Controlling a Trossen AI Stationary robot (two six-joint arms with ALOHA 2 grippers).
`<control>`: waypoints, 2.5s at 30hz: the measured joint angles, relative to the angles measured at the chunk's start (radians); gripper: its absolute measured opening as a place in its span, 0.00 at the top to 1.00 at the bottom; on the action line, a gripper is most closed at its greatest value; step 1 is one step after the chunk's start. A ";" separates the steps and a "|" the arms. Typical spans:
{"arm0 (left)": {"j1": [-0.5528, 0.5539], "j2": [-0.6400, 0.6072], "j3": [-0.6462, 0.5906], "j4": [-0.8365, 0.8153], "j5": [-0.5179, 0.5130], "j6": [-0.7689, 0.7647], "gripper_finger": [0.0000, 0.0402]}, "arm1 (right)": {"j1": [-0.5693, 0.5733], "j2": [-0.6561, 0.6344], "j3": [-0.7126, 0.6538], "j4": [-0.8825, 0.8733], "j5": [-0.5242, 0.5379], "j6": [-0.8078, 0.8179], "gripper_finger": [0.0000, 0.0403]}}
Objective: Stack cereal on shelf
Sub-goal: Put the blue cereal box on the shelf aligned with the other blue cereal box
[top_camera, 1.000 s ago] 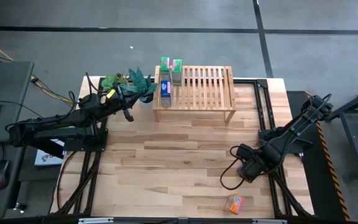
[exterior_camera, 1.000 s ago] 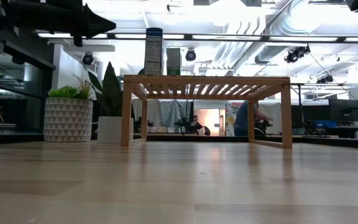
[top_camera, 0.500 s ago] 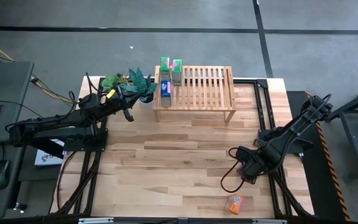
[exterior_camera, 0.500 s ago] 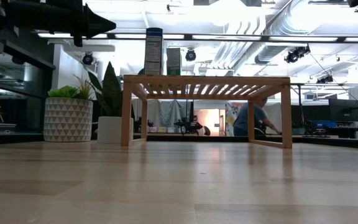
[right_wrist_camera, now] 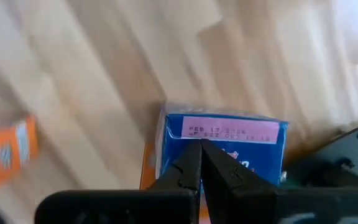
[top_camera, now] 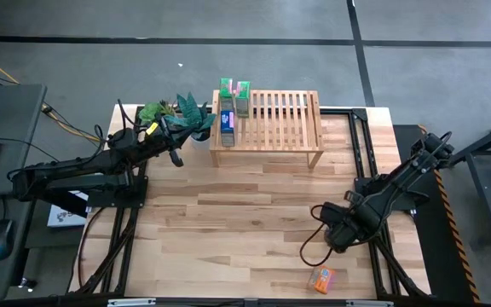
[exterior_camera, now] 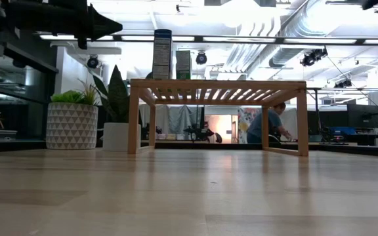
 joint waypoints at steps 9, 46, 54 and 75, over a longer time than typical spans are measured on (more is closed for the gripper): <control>0.000 0.000 0.000 0.000 0.000 0.000 1.00 | 0.000 0.002 -0.004 -0.013 0.123 0.183 1.00; 0.000 0.000 0.000 0.000 0.000 0.000 1.00 | 0.000 -0.070 -0.002 0.124 -0.164 0.077 1.00; 0.000 0.000 0.000 0.000 0.000 0.000 1.00 | -0.005 -0.070 0.000 0.138 -0.184 0.080 1.00; 0.000 0.000 0.000 0.000 0.000 0.000 1.00 | -0.005 -0.069 -0.176 0.223 -0.221 0.100 1.00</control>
